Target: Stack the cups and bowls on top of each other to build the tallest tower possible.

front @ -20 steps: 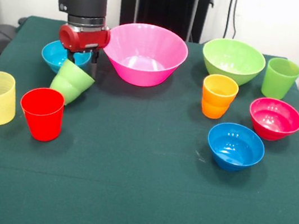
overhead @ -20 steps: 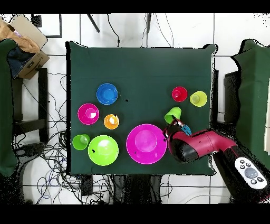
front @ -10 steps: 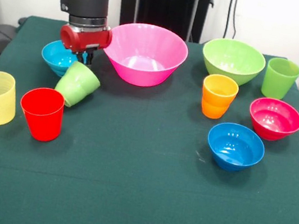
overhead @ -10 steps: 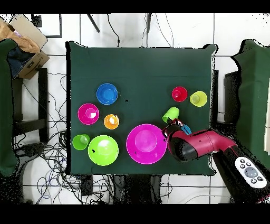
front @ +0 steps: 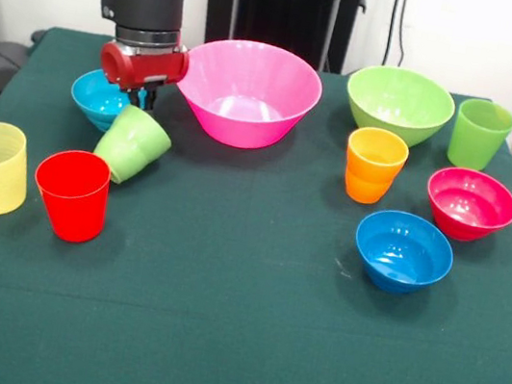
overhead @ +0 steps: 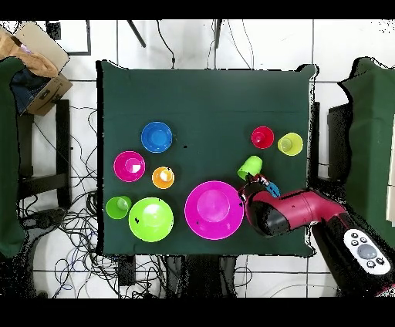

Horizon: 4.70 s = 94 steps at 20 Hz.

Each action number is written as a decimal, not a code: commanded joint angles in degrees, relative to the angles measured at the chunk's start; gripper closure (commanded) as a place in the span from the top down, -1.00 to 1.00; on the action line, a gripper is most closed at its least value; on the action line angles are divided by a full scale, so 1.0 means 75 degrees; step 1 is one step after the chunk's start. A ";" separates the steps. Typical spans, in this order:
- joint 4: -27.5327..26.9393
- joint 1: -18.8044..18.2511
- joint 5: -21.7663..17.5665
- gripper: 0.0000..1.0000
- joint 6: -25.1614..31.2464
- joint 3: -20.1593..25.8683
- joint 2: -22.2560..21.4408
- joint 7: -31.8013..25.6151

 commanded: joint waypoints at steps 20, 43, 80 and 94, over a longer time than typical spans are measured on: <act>-0.0716 0.0694 0.0041 1.00 0.0445 -0.0514 0.0098 0.0347; -0.1433 0.1528 -0.0135 1.00 -0.0057 -0.1053 0.0791 0.0642; 0.0374 0.1226 0.4132 -1.00 0.4068 -0.0014 -0.2962 -0.1513; 0.0502 0.1432 0.4324 -1.00 0.5811 0.0186 -0.4123 -0.1657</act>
